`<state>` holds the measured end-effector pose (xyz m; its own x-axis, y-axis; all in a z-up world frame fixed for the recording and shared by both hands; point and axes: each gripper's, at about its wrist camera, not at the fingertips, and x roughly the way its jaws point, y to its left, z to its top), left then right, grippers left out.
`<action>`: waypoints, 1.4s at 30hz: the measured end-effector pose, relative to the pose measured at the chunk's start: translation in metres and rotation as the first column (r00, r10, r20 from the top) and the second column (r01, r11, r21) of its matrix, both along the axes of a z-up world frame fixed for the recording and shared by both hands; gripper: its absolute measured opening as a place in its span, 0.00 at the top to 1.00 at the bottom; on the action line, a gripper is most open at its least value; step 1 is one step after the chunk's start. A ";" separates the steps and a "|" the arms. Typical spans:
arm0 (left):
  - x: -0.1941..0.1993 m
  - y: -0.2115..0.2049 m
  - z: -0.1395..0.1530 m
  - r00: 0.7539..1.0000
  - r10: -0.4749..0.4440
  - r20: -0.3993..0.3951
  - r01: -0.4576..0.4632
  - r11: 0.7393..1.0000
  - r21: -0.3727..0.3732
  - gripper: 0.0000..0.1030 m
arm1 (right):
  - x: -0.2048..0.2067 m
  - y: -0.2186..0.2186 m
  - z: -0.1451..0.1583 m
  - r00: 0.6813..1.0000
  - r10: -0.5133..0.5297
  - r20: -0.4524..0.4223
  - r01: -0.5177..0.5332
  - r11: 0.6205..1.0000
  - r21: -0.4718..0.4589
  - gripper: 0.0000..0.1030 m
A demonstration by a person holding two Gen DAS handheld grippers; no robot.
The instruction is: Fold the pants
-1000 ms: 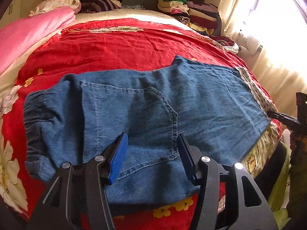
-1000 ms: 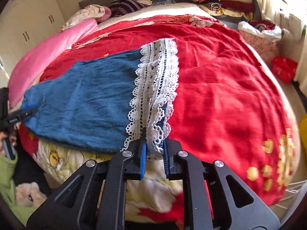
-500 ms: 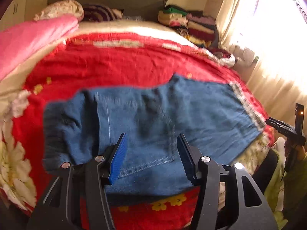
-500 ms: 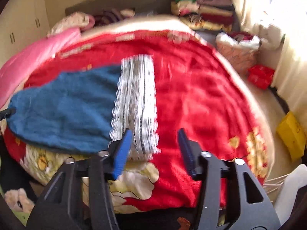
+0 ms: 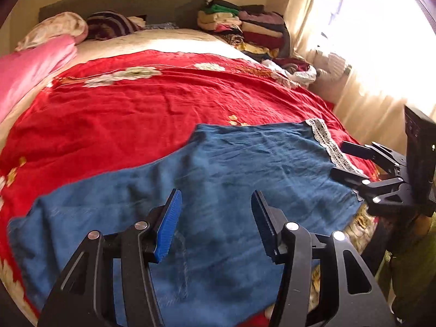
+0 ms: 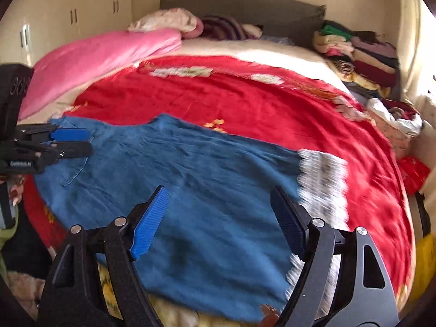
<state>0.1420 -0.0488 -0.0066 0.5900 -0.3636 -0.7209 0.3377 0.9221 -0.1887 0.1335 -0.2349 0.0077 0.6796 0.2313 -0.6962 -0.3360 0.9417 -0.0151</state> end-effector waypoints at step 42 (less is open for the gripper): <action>-0.047 -0.017 -0.047 0.999 -0.023 -0.026 0.027 0.981 0.191 0.09 | -0.041 -0.022 -0.050 0.960 -0.160 -0.232 0.176 0.983 0.051 0.12</action>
